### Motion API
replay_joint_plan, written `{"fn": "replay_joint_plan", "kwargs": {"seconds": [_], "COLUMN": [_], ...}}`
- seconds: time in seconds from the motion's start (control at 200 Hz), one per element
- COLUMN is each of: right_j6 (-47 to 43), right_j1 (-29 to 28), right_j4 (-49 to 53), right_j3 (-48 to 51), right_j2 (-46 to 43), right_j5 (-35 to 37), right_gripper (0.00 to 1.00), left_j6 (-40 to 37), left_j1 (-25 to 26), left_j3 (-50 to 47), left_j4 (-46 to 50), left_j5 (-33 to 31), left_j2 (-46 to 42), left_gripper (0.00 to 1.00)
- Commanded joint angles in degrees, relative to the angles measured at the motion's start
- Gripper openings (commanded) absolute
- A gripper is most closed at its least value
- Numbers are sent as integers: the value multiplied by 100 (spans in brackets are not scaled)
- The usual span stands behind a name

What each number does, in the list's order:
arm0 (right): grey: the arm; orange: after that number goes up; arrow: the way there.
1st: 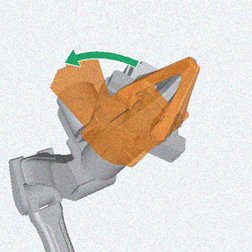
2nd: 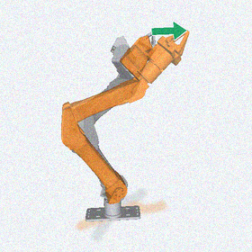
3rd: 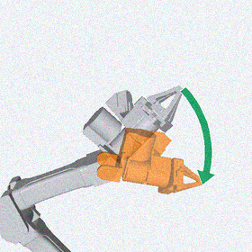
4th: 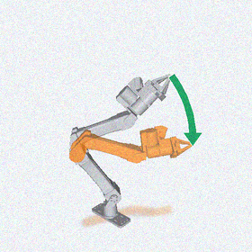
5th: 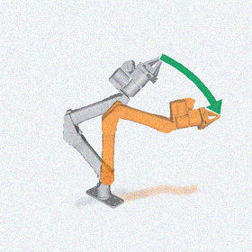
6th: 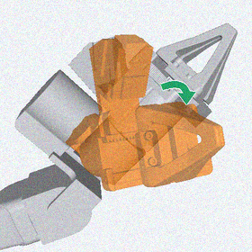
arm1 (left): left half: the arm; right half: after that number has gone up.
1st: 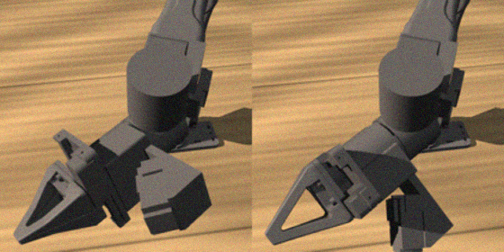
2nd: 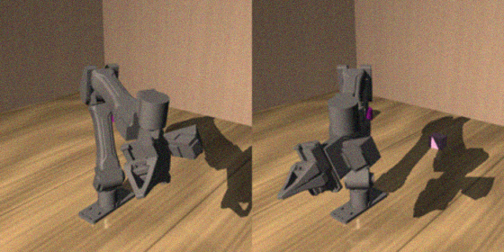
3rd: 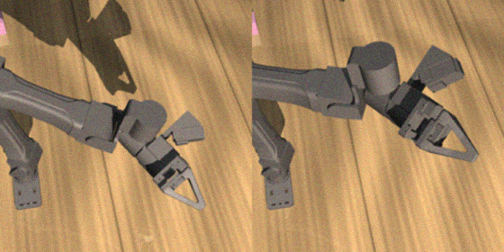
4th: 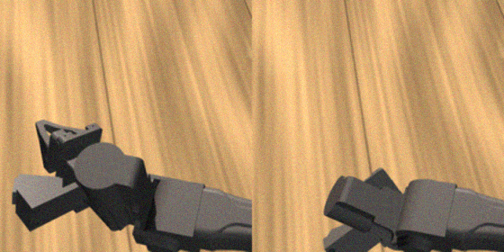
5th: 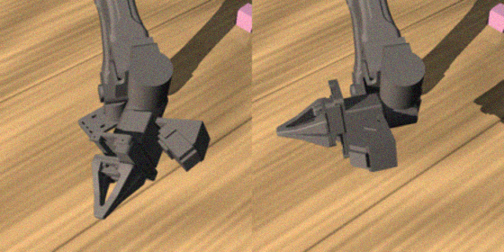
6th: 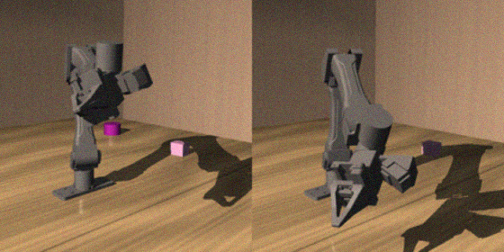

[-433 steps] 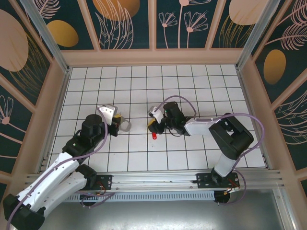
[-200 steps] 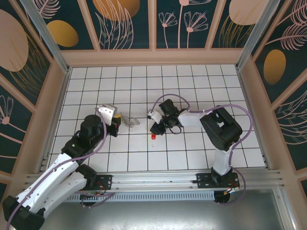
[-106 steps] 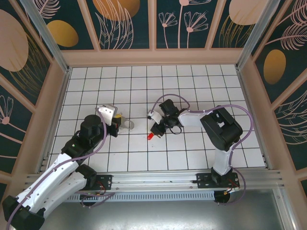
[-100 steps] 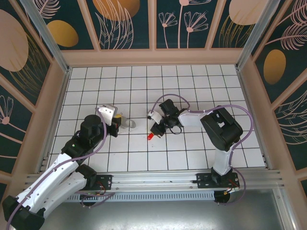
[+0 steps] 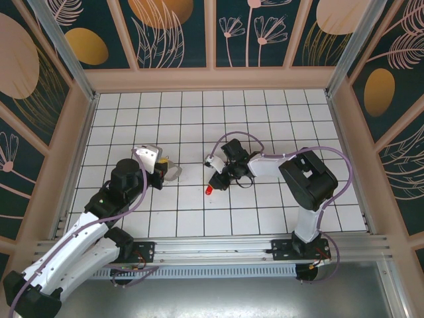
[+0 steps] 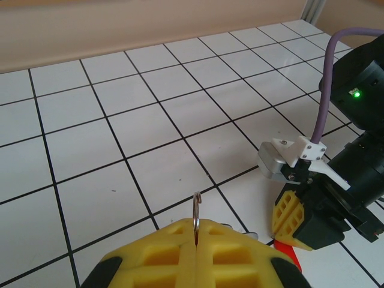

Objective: Put the keys on the keyring

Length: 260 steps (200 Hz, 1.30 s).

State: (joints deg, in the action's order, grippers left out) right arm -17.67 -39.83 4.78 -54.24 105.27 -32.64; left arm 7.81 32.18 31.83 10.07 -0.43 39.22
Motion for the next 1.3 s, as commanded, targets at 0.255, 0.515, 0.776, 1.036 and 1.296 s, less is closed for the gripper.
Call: {"fn": "replay_joint_plan", "kwargs": {"seconds": [0.255, 0.515, 0.776, 1.036, 1.296], "right_j6": [18, -151, -223, 12, -74], "right_j1": [-4, -7, -138, -207, -608], "right_j4": [-77, -283, -1159, -884, -613], "right_j3": [104, 383, 1390, 1424, 1390], "right_j2": [-233, -742, -2628, -4149, -5142], "right_j5": [118, -6, -170, 259, 1183], "right_gripper": [5, 0, 0, 0, 0], "left_j6": [-35, -73, -440, -991, -1794], "left_j1": [-42, -37, -37, -19, 9], "left_j3": [117, 129, 332, 906, 1295], "left_j4": [-286, -277, -590, -646, -493], "left_j5": [96, 158, 1221, 2627, 3524], "left_j2": [-116, -79, -26, 452, 751], "left_gripper": [0, 0, 0, 0, 0]}}
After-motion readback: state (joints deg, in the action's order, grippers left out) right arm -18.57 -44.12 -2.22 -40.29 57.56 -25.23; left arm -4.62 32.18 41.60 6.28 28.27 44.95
